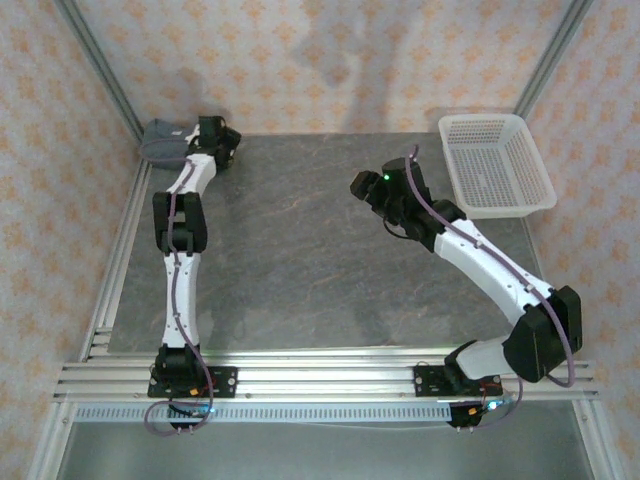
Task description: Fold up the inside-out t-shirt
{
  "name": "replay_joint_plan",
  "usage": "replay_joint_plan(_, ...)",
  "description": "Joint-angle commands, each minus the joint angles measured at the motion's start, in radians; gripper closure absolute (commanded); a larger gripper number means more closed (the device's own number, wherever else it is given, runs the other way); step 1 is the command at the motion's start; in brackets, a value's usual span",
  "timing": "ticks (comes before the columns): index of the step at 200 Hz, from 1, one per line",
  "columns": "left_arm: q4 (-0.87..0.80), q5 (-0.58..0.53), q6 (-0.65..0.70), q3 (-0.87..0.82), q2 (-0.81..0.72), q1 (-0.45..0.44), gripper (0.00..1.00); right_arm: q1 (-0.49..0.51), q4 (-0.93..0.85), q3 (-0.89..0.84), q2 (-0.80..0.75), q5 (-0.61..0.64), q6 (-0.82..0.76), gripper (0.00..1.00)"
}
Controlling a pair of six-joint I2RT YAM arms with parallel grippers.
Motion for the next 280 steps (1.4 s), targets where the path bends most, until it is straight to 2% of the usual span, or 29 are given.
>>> replay_joint_plan(1, -0.032, -0.009, 0.080, 0.009, -0.056, 0.020, 0.27, -0.005, -0.029, 0.046, -0.005, 0.011, -0.012, 0.23)
replay_joint_plan(15, 0.002, 0.022, 0.095, -0.035, -0.121, 0.018, 0.24, -0.005, -0.040, 0.043, -0.020, 0.041, -0.025, 0.23)
replay_joint_plan(37, 0.137, 0.056, 0.099, -0.231, -0.313, -0.003, 0.17, -0.010, -0.082, 0.038, -0.057, 0.126, -0.087, 0.22)
replay_joint_plan(77, 0.251, -0.045, 0.211, -0.679, -0.797, -0.097, 0.03, -0.067, -0.082, -0.062, -0.182, 0.331, -0.235, 0.19)
replay_joint_plan(89, 0.256, -0.093, 0.245, -0.809, -0.932, -0.130, 0.00, -0.071, -0.020, -0.142, -0.246, 0.426, -0.324, 0.18)
replay_joint_plan(120, 0.168, -0.218, 0.423, -1.066, -1.235, -0.213, 0.00, -0.088, 0.208, -0.404, -0.384, 0.616, -0.575, 0.15)
replay_joint_plan(133, 0.131, -0.282, 0.451, -1.173, -1.349, -0.228, 0.00, -0.100, 0.322, -0.518, -0.423, 0.690, -0.666, 0.13)
replay_joint_plan(149, 0.146, -0.350, 0.499, -1.322, -1.473, -0.229, 0.00, -0.149, 0.456, -0.653, -0.436, 0.707, -0.738, 0.12)
replay_joint_plan(166, 0.183, -0.483, 0.501, -1.469, -1.573, -0.228, 0.00, -0.212, 0.595, -0.762, -0.393, 0.706, -0.741, 0.11)
replay_joint_plan(191, 0.219, -0.563, 0.632, -1.612, -1.640, -0.227, 0.00, -0.314, 0.802, -0.832, -0.234, 0.693, -0.750, 0.07)
replay_joint_plan(202, 0.242, -0.596, 0.666, -1.667, -1.651, -0.226, 0.02, -0.369, 0.929, -0.841, -0.130, 0.651, -0.759, 0.04)
replay_joint_plan(208, 0.265, -0.607, 0.681, -1.700, -1.655, -0.224, 0.03, -0.379, 0.924, -0.813, -0.098, 0.651, -0.762, 0.02)
replay_joint_plan(218, 0.333, -0.607, 0.717, -1.757, -1.652, -0.222, 0.03, -0.424, 1.053, -0.816, -0.032, 0.553, -0.759, 0.00)
replay_joint_plan(226, 0.379, -0.606, 0.740, -1.792, -1.638, -0.220, 0.03, -0.453, 1.041, -0.794, 0.002, 0.486, -0.688, 0.00)
replay_joint_plan(240, 0.430, -0.614, 0.787, -1.825, -1.592, -0.216, 0.02, -0.473, 1.228, -0.825, 0.143, 0.305, -0.748, 0.00)
replay_joint_plan(246, 0.452, -0.600, 0.811, -1.831, -1.572, -0.210, 0.02, -0.467, 1.310, -0.834, 0.178, 0.285, -0.780, 0.00)
replay_joint_plan(252, 0.501, -0.578, 0.845, -1.849, -1.552, -0.207, 0.02, -0.471, 1.274, -0.824, 0.161, 0.264, -0.778, 0.00)
replay_joint_plan(259, 0.609, -0.554, 0.875, -1.887, -1.524, -0.201, 0.02, -0.489, 1.154, -0.800, 0.127, 0.233, -0.758, 0.00)
replay_joint_plan(273, 0.866, -0.448, 0.883, -1.975, -1.441, -0.141, 0.03, -0.502, 1.203, -0.804, 0.152, 0.240, -0.745, 0.00)
replay_joint_plan(280, 0.922, -0.435, 0.876, -1.975, -1.384, -0.109, 0.03, -0.502, 1.157, -0.794, 0.134, 0.241, -0.742, 0.00)
